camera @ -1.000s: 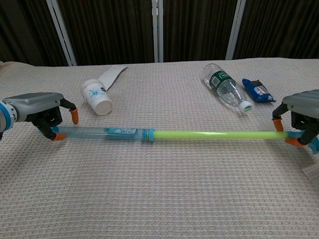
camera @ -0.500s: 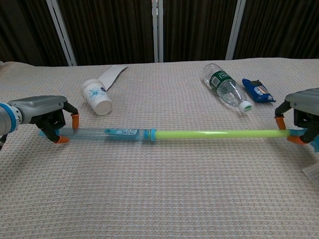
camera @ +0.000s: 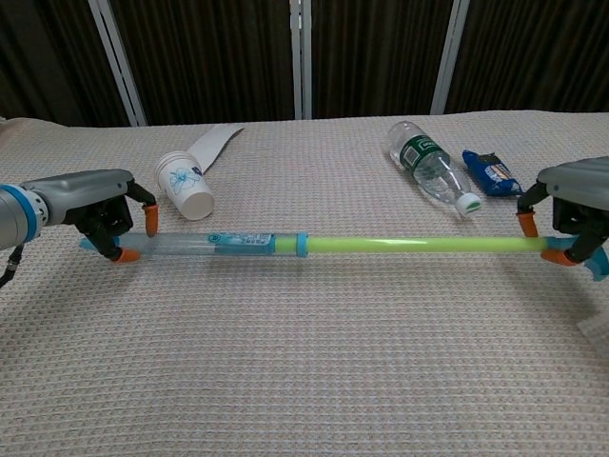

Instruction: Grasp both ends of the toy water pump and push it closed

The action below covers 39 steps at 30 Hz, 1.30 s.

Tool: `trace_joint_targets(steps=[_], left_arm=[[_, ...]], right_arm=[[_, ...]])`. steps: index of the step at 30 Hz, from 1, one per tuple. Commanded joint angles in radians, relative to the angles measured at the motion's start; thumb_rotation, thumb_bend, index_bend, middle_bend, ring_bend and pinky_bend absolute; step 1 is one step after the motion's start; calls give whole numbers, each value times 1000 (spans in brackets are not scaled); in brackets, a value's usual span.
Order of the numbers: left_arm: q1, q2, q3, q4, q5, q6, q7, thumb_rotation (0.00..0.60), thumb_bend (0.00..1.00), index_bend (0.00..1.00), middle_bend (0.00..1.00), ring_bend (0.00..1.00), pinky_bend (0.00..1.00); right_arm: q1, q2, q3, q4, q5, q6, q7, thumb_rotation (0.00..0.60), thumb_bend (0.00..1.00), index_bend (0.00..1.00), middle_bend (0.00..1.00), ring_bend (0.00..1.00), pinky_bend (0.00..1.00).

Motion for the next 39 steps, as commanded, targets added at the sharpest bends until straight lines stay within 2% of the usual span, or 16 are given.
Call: trace_joint_targets(steps=[1,20,32,34,35,38,39], left_arm=[[-13,8,-11,-26,-9,9,10,600,441,803,905,882,977],[-103,-57,-44,-105,-87,44,106,600,442,816,905,882,977],[-124,-81,-38,-99,-113,53,107,600,441,805,905,882,977],[-125,-77,-34,-98,-115,53,108,600,428,733,905,882,974],[-124,-74,-33,-99,-115,55,106,600,417,633,905,881,969],[-113,-60,-29,-102,-107,64,88,600,293,274,894,860,948],[-110,-56,-27,-102,-103,71,87,600,259,207,887,853,943]], right_arm=[[9,-2,6,-9,8,-1,-12,600,427,677,1000,1000,1000],[119,-97,56,-36,92,-10,-132,600,433,680,1000,1000,1000],[147,-130,53,-32,134,12,-163,600,432,675,1000,1000,1000],[145,-131,51,-29,134,17,-156,600,408,610,1000,1000,1000],[143,-130,50,-29,133,19,-152,600,376,554,1000,1000,1000],[134,-120,44,-30,128,29,-140,600,77,177,1000,1000,1000],[131,-117,41,-32,124,34,-138,600,32,110,1000,1000,1000]])
